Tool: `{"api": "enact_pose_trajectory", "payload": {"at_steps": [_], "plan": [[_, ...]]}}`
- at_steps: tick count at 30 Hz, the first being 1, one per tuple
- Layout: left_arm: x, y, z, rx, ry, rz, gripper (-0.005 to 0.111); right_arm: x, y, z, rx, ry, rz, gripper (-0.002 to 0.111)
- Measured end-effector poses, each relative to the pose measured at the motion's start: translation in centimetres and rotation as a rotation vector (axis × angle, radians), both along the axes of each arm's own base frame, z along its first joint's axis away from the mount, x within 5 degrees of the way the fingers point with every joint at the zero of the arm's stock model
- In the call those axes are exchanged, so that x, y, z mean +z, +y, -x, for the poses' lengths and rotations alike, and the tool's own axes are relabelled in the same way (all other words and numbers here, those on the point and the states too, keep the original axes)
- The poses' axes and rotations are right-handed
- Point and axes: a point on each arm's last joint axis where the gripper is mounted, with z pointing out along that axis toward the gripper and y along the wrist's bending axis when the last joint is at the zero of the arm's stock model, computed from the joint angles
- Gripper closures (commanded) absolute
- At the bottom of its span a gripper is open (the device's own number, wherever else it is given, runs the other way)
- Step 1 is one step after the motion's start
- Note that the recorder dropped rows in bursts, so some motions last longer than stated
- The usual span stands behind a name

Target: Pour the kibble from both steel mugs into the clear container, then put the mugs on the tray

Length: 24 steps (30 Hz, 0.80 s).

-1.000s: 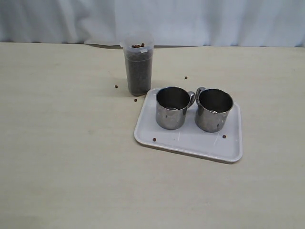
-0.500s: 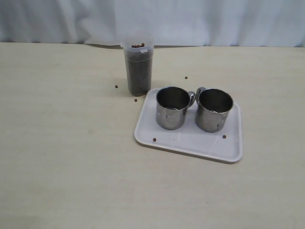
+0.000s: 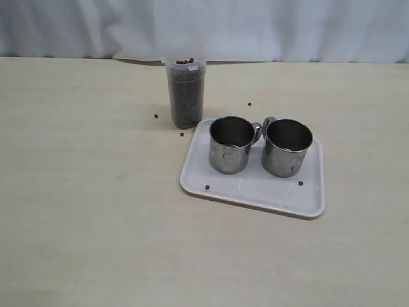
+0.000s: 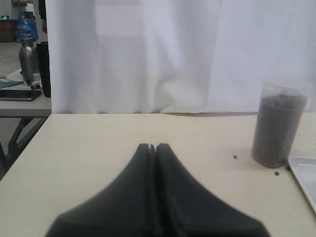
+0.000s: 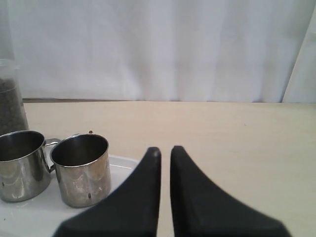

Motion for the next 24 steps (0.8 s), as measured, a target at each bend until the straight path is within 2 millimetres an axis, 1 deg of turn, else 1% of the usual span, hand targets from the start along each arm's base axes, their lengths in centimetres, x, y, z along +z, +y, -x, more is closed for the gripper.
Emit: {"api": "enact_pose_trajectory", "payload": {"at_steps": [5,24], "plan": [[0.0,0.0,0.0,0.0,0.0,0.0,0.107,0.0,-0.2,-0.02,-0.035,0.0,0.0,0.103],[0.0,0.0,0.0,0.0,0.0,0.0,0.107,0.0,-0.19,-0.02,-0.034,0.0,0.0,0.103]]}}
